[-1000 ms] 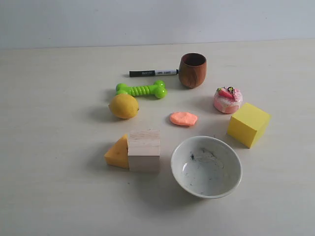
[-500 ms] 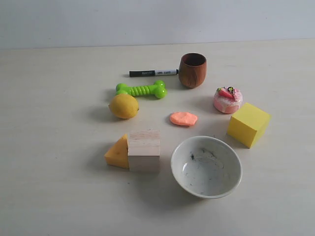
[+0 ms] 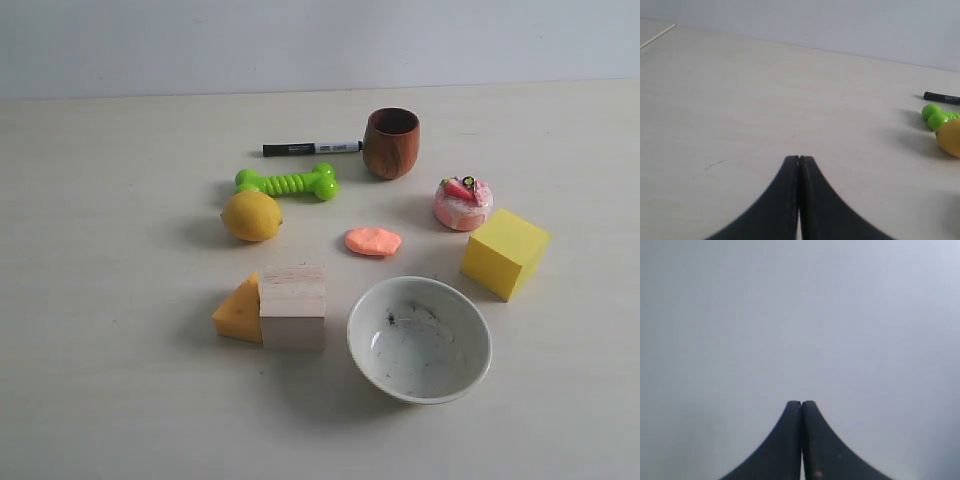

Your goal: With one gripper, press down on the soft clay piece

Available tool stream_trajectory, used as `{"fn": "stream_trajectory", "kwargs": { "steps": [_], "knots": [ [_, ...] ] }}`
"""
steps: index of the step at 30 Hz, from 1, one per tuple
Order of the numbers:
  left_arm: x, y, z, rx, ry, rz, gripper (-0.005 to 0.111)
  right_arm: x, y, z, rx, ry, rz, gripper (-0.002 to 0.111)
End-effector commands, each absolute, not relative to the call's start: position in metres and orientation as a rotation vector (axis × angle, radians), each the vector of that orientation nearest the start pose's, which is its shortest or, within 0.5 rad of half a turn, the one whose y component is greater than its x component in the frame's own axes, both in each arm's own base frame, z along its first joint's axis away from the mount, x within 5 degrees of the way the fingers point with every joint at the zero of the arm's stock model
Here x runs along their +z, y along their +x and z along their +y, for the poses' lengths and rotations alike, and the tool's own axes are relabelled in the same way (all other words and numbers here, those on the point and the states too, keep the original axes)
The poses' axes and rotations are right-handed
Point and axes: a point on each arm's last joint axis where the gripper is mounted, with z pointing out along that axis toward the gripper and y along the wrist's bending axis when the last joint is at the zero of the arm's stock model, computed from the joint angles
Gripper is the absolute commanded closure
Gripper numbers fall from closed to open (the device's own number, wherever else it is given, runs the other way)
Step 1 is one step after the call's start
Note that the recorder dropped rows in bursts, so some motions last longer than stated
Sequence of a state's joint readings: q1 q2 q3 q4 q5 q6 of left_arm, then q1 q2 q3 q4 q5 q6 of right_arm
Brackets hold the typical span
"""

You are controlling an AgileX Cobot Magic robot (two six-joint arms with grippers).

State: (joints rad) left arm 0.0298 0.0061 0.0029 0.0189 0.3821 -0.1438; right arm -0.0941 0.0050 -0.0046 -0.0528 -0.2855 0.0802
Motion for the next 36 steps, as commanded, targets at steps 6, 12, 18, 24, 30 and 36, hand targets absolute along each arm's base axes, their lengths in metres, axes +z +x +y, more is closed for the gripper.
{"fn": "stream_trajectory", "kwargs": {
  "steps": [6,12,18,24,30,36],
  "knots": [
    [0.18,0.053,0.002,-0.066,-0.155,1.842,0.107,0.26,0.04,-0.002,0.026,0.078,0.972,0.108],
    [0.18,0.053,0.002,-0.066,-0.155,1.842,0.107,0.333,0.048,-0.005,0.06,0.174,1.316,0.108],
    [0.18,0.053,0.002,-0.066,-0.155,1.842,0.107,0.411,0.096,0.015,0.188,-0.082,1.703,0.108],
    [0.18,0.053,0.002,-0.066,-0.155,1.842,0.107,0.432,0.174,0.044,0.407,-0.306,1.951,0.108],
    [0.18,0.053,0.002,-0.066,-0.155,1.842,0.107,0.41,0.237,0.076,0.333,-0.375,2.224,0.108],
    [0.18,0.053,0.002,-0.066,-0.155,1.842,0.107,0.384,0.285,0.116,0.211,-0.487,2.369,0.108]
  ]
}}
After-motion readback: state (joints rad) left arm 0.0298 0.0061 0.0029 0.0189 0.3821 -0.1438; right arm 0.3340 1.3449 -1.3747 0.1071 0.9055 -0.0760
